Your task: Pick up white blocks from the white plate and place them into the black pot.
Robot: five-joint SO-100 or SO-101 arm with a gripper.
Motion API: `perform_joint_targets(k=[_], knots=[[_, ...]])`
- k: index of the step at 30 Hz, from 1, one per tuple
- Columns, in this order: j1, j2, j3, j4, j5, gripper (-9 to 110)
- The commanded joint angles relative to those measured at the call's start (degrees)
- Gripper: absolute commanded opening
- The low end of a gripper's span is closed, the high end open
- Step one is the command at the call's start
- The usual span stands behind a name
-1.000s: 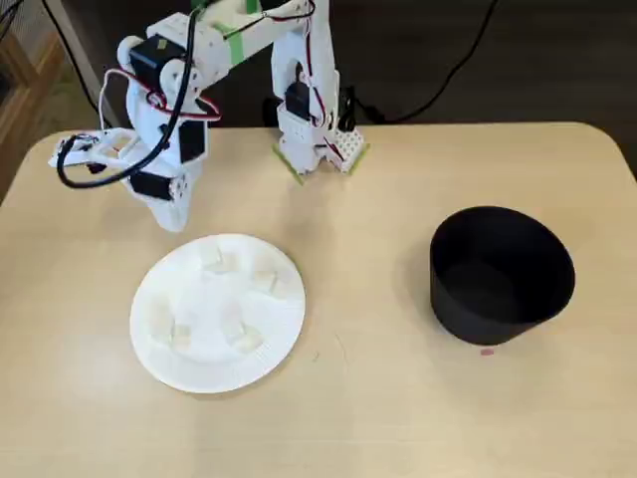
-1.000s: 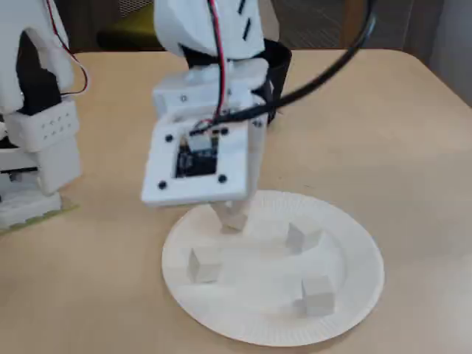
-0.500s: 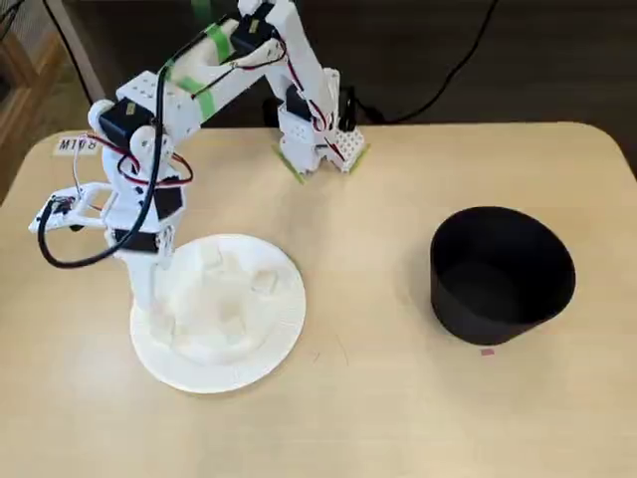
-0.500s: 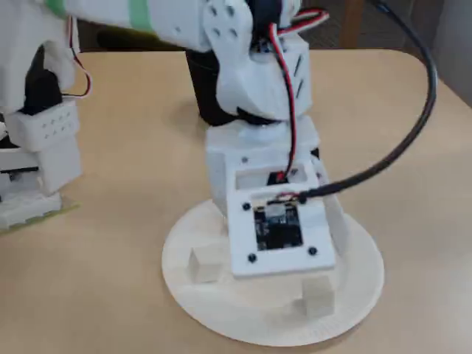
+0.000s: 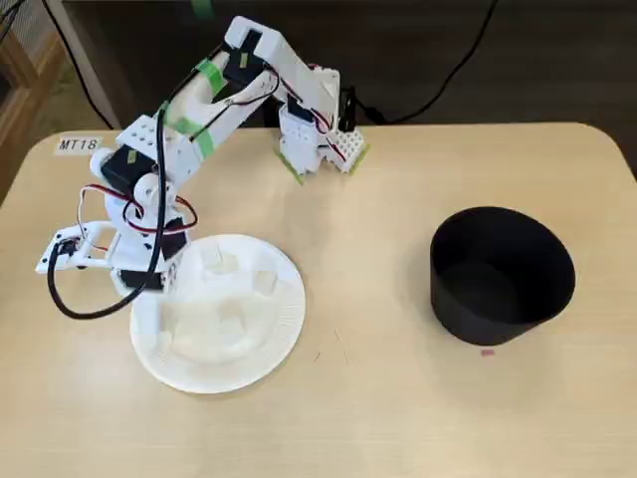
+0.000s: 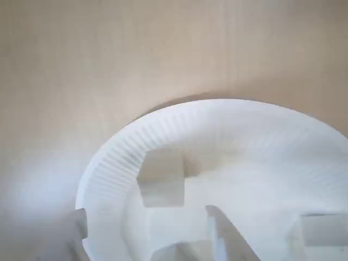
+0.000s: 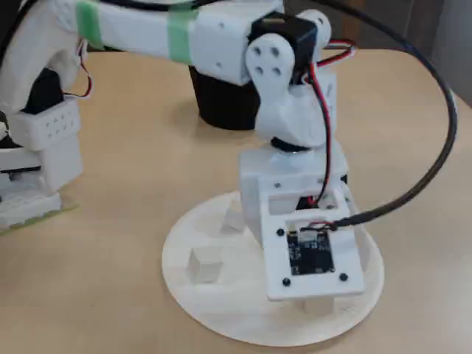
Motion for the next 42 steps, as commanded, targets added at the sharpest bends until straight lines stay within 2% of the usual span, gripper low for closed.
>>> perform_joint_targets(k=[1, 13, 16, 21, 27, 34, 38, 42], knots=[[-0.2, -0.5, -3.4, -0.1, 1.5, 31], [-0.2, -9.4, -13.0, 2.0, 3.3, 27], [-0.3, -11.3, -15.6, 2.1, 4.0, 19], [-0.4, -14.9, -22.9, 6.2, 5.3, -2], [-0.8, -20.7, -38.8, 14.1, 5.2, -2], [-5.4, -5.5, -41.0, 14.4, 11.5, -2], [-11.4, 13.2, -24.3, 14.6, 17.5, -2], [-22.5, 30.8, -4.0, 14.6, 20.8, -2]])
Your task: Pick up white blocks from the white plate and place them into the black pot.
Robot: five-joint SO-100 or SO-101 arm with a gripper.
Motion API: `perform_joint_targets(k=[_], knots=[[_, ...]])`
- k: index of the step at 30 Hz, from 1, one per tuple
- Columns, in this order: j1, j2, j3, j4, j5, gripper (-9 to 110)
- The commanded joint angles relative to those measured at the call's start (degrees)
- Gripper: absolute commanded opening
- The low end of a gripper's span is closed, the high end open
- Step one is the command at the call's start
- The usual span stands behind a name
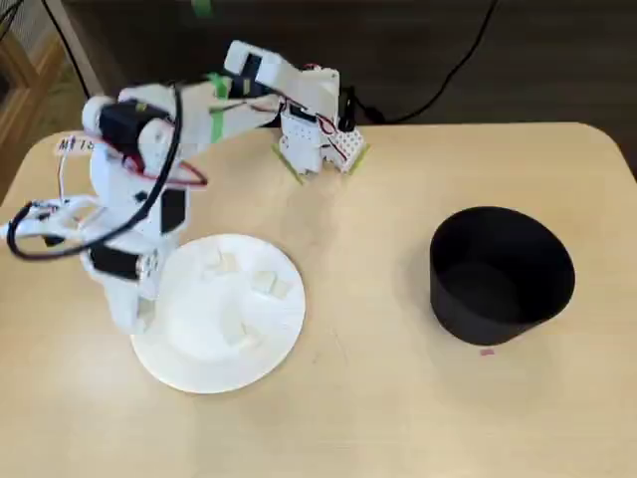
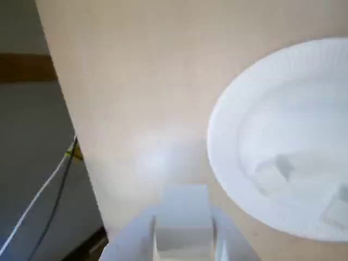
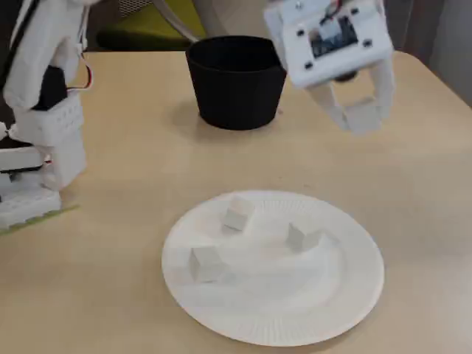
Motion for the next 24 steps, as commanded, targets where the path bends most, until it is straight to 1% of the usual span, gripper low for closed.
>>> perform_joint_targets(k=[1, 4, 5, 8, 9, 11, 16, 20, 24], knots=[[-11.1, 18.5, 16.4, 0.4, 3.1, -2], [-23.0, 27.6, 27.9, -0.1, 6.1, -2], [-27.4, 31.3, 32.9, -2.8, 7.1, -2], [-39.4, 49.7, 57.7, -23.9, 13.4, -2], [-42.1, 51.1, 61.6, -26.3, 14.2, -2], [-46.8, 46.5, 61.9, -25.8, 12.7, -2], [-54.8, 38.4, 62.5, -35.7, 10.3, -2], [-57.7, 32.4, 62.4, -43.9, 9.2, -2], [-57.3, 28.2, 62.0, -47.0, 8.6, -2]])
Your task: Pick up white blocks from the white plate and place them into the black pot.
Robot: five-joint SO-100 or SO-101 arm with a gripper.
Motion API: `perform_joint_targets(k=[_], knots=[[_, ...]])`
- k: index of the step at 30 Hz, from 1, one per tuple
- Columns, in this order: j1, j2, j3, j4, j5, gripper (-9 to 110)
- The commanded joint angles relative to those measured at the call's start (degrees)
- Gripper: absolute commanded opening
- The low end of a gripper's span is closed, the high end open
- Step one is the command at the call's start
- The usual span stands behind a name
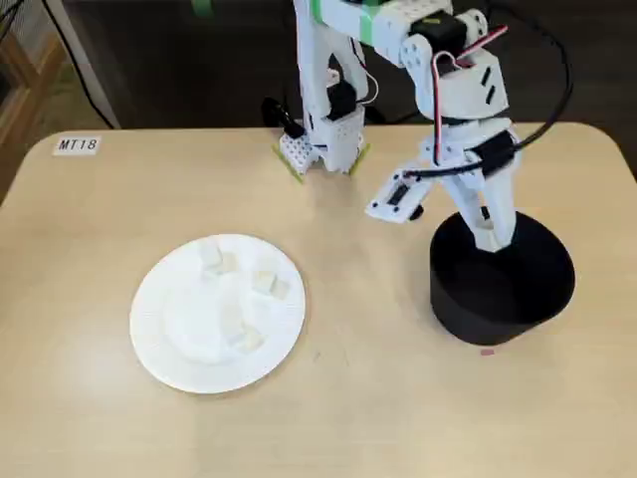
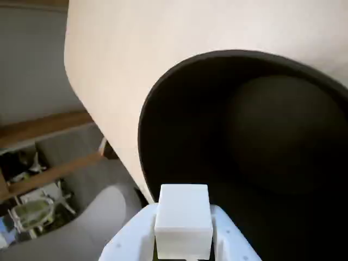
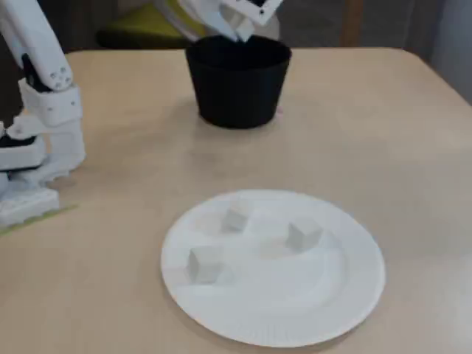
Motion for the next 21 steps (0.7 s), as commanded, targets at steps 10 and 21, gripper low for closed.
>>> perform_joint_targets(k=[10, 21], knots=[[1.6, -1.4, -0.9, 0.3, -0.7, 22], [22.1, 9.6, -1.6, 16.8, -1.6, -2]])
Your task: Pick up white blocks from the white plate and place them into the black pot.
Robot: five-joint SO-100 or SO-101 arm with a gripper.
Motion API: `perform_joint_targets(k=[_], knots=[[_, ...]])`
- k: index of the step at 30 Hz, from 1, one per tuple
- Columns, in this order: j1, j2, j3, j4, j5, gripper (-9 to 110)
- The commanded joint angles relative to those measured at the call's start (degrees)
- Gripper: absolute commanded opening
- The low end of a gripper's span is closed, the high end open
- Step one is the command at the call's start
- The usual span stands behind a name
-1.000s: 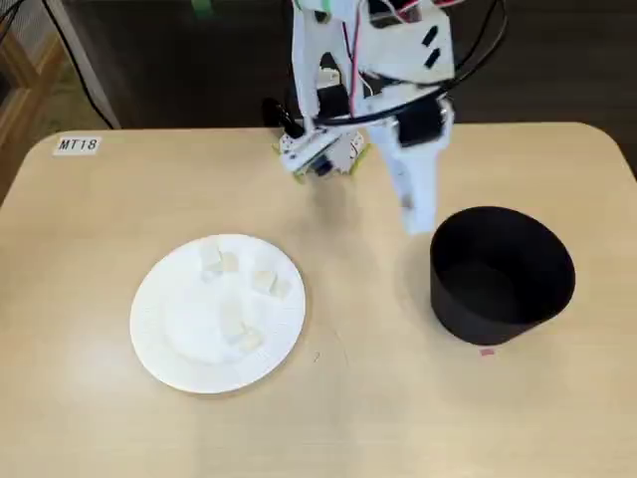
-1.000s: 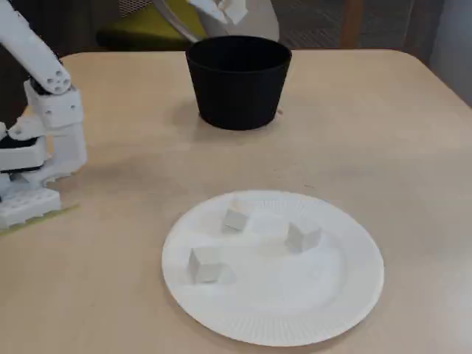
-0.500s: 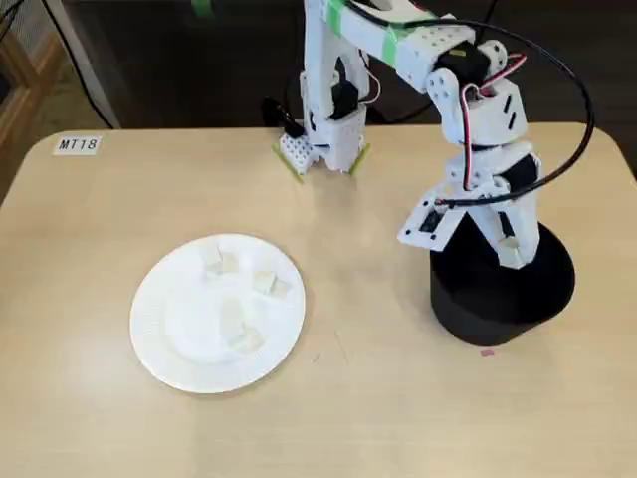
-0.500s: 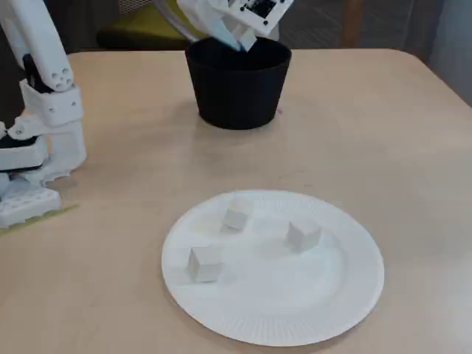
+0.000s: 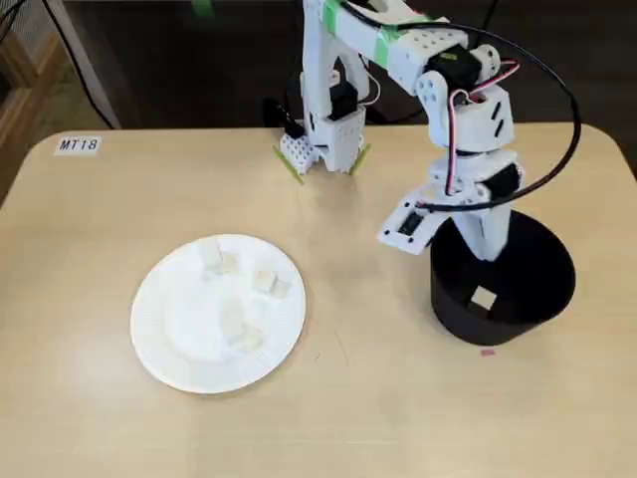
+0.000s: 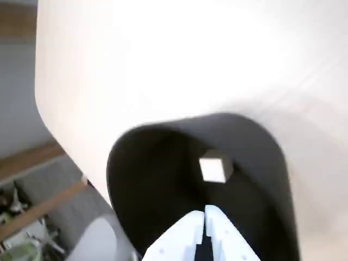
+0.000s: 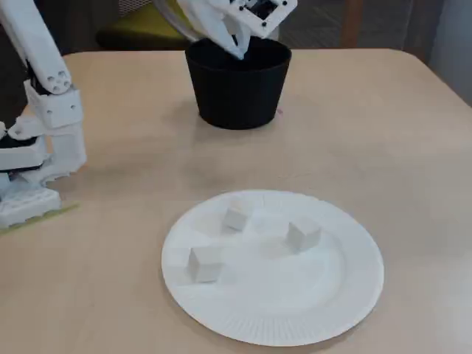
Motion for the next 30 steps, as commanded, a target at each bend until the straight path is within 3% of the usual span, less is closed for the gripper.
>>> perform_joint_targets(k=[1, 4, 13, 21, 28, 30], knots=[[12.4, 4.8, -1.6, 5.8, 0.3, -2], [25.1, 4.8, -1.6, 12.0, -0.4, -2], [52.1, -0.4, 0.4, 17.5, -20.7, -2], [57.7, -16.3, -9.8, 27.5, -36.2, -2], [59.6, -23.9, -16.3, 31.2, -36.8, -2], [60.0, -23.9, -16.4, 31.3, -37.0, 6]])
